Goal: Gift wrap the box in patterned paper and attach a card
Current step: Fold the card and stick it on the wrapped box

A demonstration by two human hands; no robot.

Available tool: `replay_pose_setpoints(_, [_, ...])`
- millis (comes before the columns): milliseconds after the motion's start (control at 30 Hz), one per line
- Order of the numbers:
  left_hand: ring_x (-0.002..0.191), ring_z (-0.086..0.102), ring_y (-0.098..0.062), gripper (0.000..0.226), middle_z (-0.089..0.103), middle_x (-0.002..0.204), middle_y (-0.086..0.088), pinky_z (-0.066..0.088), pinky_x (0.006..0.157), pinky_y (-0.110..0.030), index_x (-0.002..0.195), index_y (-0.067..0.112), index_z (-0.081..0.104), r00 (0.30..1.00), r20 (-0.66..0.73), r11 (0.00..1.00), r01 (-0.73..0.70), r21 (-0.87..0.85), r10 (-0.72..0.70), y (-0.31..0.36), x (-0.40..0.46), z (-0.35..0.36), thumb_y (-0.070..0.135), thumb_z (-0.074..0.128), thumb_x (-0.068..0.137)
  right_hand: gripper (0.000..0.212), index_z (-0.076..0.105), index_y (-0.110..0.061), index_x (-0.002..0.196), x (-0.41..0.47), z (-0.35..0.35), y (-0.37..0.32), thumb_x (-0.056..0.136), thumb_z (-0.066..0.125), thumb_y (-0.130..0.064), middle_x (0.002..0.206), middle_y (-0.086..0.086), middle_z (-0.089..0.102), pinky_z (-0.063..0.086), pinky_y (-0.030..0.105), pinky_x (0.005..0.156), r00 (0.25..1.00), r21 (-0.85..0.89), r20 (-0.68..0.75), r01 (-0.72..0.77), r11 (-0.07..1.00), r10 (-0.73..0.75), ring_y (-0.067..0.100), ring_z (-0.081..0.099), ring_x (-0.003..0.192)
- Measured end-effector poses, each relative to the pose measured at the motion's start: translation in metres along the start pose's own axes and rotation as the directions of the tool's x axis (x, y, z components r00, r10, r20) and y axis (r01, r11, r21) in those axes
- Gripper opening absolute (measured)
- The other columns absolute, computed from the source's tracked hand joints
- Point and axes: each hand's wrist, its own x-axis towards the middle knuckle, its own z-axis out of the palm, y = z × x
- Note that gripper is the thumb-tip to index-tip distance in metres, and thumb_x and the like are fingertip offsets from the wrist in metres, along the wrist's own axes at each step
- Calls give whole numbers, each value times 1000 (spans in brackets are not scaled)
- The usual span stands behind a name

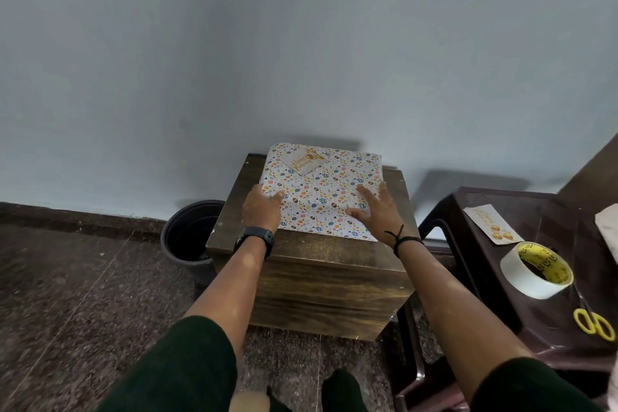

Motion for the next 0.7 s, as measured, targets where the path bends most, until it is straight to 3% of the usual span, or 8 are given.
replay_pose_setpoints(67, [129, 40, -33, 54, 41, 141, -13, 35, 105, -47, 141, 9, 35, 1000, 19, 998, 7, 64, -8, 2, -2, 1, 32, 53, 95, 70, 19, -31, 149, -2, 1, -1, 90, 46, -55, 157, 12, -12, 22, 52, 112, 1000, -62, 18, -5, 998, 6, 41, 6, 143])
replay_pose_setpoints(167, [133, 31, -37, 58, 27, 148, -14, 31, 106, -49, 148, 10, 20, 997, 73, 967, -5, 253, -14, 7, -4, 0, 35, 41, 100, 70, 7, -32, 151, -9, 2, -6, 94, 40, -54, 156, 14, -15, 23, 52, 112, 999, -172, 40, -23, 985, 31, 43, 5, 142])
replay_pose_setpoints(300, [135, 28, -39, 64, 22, 151, -16, 30, 107, -49, 150, 10, 7, 988, 157, 945, -52, 322, 1, 5, -13, -6, 35, 37, 100, 79, -5, -27, 151, -24, 8, -12, 95, 46, -47, 156, 17, -15, 18, 48, 115, 998, -223, -21, -61, 973, 58, 40, 1, 144])
replay_pose_setpoints(433, [132, 29, -39, 61, 21, 150, -15, 30, 107, -47, 150, 17, 12, 978, 181, 903, -169, 394, 104, -11, -48, -8, 30, 42, 98, 82, -6, -18, 151, -46, 12, -13, 95, 52, -32, 156, 19, -16, 14, 44, 118, 997, -172, -31, -74, 982, 70, 38, -1, 145])
replay_pose_setpoints(567, [136, 24, -36, 58, 19, 151, -14, 29, 109, -46, 149, 15, 18, 951, 292, 898, -214, 384, 102, -16, -92, 8, 29, 42, 99, 80, -6, -14, 151, -80, 11, -13, 96, 51, -24, 156, 21, -10, 14, 39, 116, 997, -105, -21, -70, 992, 68, 37, 4, 145])
replay_pose_setpoints(700, [137, 25, -35, 56, 25, 149, -14, 29, 111, -46, 148, 15, 24, 875, 460, 876, -332, 350, 148, -11, -134, 33, 30, 45, 98, 75, 6, -7, 150, -114, 14, -3, 93, 53, -18, 149, 23, 23, 23, 39, 112, 997, -23, 26, -75, 997, 76, 35, 25, 137])
